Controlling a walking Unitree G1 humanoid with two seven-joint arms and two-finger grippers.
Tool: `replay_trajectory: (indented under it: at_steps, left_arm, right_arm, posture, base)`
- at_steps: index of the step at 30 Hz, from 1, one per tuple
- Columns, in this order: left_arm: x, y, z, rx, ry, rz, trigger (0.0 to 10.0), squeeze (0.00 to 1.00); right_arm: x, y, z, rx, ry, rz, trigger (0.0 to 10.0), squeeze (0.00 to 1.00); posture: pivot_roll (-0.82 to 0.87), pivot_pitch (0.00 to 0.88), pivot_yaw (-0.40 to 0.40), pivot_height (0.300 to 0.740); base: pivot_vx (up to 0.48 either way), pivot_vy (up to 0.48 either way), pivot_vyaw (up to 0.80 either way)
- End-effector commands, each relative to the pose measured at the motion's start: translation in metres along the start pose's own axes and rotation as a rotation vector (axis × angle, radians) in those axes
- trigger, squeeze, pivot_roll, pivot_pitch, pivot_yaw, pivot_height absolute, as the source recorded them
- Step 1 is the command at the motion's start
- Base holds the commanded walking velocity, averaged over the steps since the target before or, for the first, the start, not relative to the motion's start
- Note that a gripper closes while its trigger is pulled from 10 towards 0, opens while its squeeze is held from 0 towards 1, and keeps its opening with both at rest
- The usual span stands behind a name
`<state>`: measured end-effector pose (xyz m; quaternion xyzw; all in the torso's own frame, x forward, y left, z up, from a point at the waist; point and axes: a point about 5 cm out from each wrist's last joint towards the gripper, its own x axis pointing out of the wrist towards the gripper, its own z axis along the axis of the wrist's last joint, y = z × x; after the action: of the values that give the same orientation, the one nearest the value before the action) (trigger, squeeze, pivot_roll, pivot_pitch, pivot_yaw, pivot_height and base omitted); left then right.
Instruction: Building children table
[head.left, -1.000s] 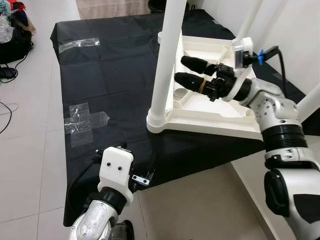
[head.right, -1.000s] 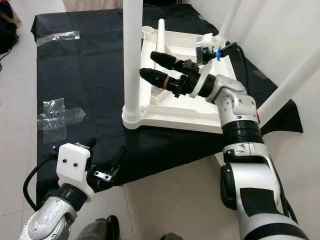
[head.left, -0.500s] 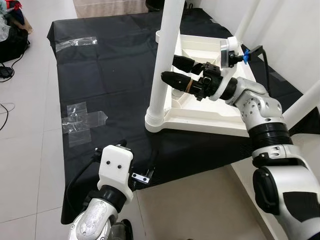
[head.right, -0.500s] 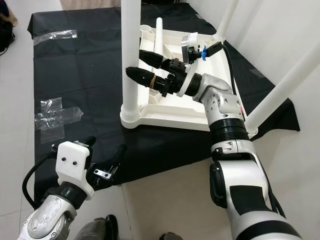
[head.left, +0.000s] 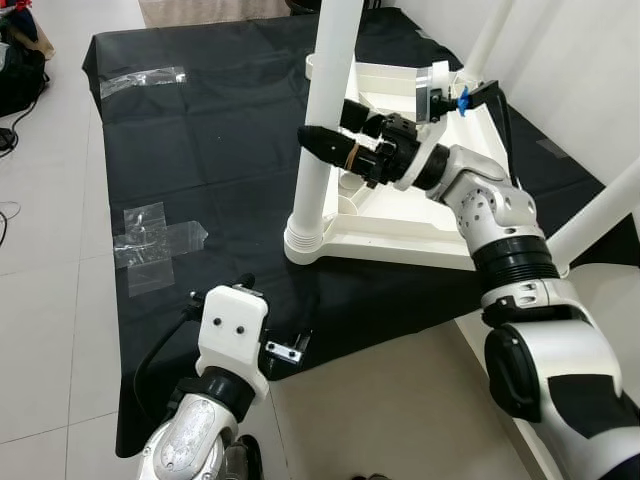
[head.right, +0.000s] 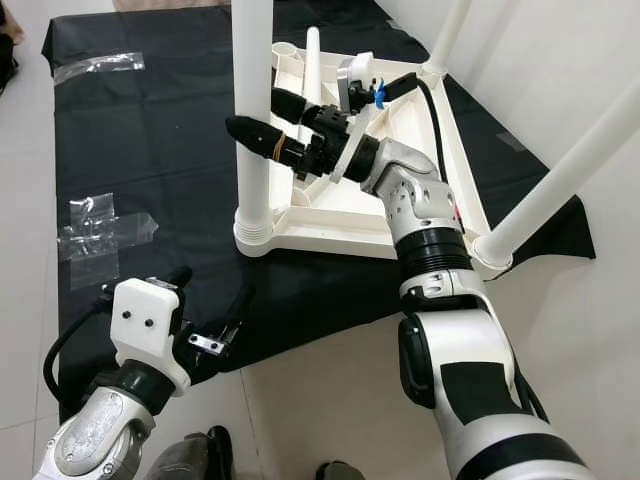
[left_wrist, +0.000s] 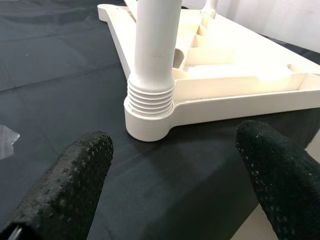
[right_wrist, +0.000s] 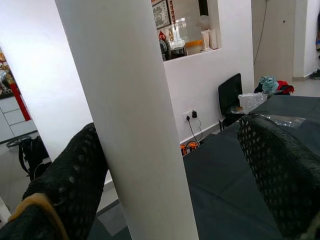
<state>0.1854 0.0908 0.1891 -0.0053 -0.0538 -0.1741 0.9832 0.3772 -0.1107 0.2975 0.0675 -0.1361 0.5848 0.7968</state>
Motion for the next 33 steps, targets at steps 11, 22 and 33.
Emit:
replay_trajectory:
  at_steps: [11, 22, 33]
  left_arm:
    - [0.002, 0.0, 0.005, -0.01, -0.015, 0.009, 10.0, 0.0]
    - [0.004, 0.001, 0.007, -0.01, -0.027, 0.022, 10.0, 0.0]
    - [0.006, 0.004, 0.009, -0.01, -0.035, 0.035, 10.0, 0.0]
  right_arm:
    - [0.012, 0.005, 0.003, -0.029, -0.015, 0.025, 10.0, 0.0]
    - [0.021, 0.007, -0.001, -0.045, 0.004, 0.023, 10.0, 0.0]
    - [0.022, 0.008, -0.012, -0.076, 0.055, -0.002, 0.0, 0.0]
  posture:
    - [0.06, 0.213, -0.123, 0.74]
    - [0.06, 0.214, -0.125, 0.74]
    - [0.06, 0.217, -0.127, 0.74]
  base:
    - [0.0, 0.0, 0.0]
    - [0.0, 0.0, 0.0]
    - [0.0, 0.0, 0.0]
